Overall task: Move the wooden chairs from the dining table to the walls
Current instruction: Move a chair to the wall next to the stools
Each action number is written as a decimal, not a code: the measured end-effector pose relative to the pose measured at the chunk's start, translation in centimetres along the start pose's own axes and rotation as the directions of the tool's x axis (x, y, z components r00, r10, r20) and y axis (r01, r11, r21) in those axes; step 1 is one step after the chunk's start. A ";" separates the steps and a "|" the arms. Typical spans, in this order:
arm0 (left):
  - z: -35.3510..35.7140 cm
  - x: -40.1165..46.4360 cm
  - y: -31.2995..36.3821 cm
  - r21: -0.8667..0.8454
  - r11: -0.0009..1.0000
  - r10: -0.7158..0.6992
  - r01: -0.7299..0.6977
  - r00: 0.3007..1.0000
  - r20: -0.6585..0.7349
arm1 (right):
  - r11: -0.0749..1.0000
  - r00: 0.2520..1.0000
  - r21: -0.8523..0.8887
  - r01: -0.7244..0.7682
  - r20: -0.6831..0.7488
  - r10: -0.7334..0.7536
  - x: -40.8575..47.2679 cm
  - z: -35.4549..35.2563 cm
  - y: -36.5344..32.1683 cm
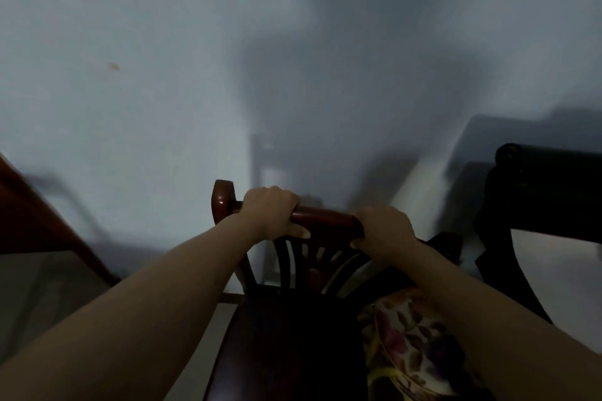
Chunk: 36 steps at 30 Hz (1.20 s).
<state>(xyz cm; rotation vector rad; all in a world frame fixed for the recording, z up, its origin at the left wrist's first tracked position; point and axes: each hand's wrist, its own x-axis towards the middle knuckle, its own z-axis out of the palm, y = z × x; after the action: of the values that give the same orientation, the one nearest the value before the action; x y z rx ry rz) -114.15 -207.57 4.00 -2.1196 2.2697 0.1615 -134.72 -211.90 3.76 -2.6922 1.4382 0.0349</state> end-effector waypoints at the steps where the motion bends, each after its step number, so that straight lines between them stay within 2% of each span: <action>1: -0.1 0.8 0.2 0.031 0.999 0.008 -0.009 1.000 0.020 | 0.999 0.999 0.032 0.000 0.052 -0.002 0.3 -0.1 0.8; 3: -0.2 2.0 0.8 0.094 0.993 0.069 -0.073 0.997 0.041 | 0.996 0.993 0.093 0.019 0.112 -0.029 0.7 -0.1 1.9; 6: -0.5 2.2 1.0 0.089 0.987 0.126 -0.130 0.991 0.054 | 0.991 0.987 0.114 0.074 0.134 -0.089 0.8 -0.1 2.1; 10: -0.6 1.0 0.8 0.074 0.989 0.122 -0.126 0.991 0.059 | 0.982 0.984 0.138 0.129 0.107 -0.145 0.2 -0.3 1.4; 16: 0.1 -2.2 0.4 0.061 0.990 0.130 -0.129 0.991 -0.011 | 0.985 0.986 0.101 0.142 0.071 -0.150 -1.8 -0.2 -0.8; 21: 0.1 -5.5 -0.6 0.038 0.994 0.097 -0.098 0.995 0.020 | 0.984 0.976 0.042 0.173 0.126 -0.177 -3.6 -0.5 -3.6; 27: 0.5 -8.7 -0.9 0.041 0.985 0.161 -0.165 0.983 0.087 | 0.977 0.967 -0.038 0.208 0.159 -0.199 -5.6 -0.6 -6.0; 36: 2.6 -7.3 -0.8 0.053 0.986 0.149 -0.156 0.982 0.114 | 0.984 0.962 -0.003 0.176 0.210 -0.172 -4.7 1.4 -5.2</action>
<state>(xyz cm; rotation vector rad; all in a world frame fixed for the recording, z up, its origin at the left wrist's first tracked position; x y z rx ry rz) -112.93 -200.08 2.06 -1.8589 2.3393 0.2035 -132.98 -204.96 2.99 -2.7236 1.1451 0.3137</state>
